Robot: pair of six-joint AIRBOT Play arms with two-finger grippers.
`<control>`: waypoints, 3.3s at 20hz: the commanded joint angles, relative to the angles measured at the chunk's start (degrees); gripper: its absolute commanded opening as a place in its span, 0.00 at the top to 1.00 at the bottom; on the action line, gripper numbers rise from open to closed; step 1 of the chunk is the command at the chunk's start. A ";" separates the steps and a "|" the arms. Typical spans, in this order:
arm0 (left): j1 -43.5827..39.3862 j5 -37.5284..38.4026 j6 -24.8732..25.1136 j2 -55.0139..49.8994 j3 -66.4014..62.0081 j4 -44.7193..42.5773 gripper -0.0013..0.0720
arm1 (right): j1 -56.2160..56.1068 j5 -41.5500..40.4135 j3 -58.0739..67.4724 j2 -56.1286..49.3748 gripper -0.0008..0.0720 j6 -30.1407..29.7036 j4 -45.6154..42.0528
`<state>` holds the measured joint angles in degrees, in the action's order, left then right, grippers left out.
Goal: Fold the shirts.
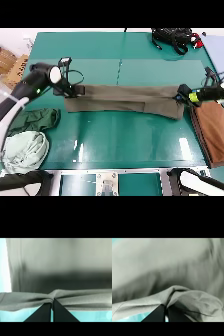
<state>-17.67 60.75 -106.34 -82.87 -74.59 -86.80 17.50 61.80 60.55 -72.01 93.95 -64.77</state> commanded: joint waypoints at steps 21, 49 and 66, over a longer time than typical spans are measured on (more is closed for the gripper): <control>11.82 11.10 10.84 -19.21 -27.76 17.03 0.11 | 16.35 19.89 27.10 -34.03 0.04 -28.65 9.94; -9.05 -9.90 19.89 -27.71 -27.78 28.79 0.95 | 12.00 28.50 35.43 -35.89 0.96 -31.47 21.33; -16.98 -12.59 23.04 -37.03 -30.53 46.56 0.95 | -8.94 34.45 49.31 -20.09 0.96 -15.21 25.53</control>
<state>-36.71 41.45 -85.82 -120.73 -103.63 -41.39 9.85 96.84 109.56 -92.29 77.82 -38.79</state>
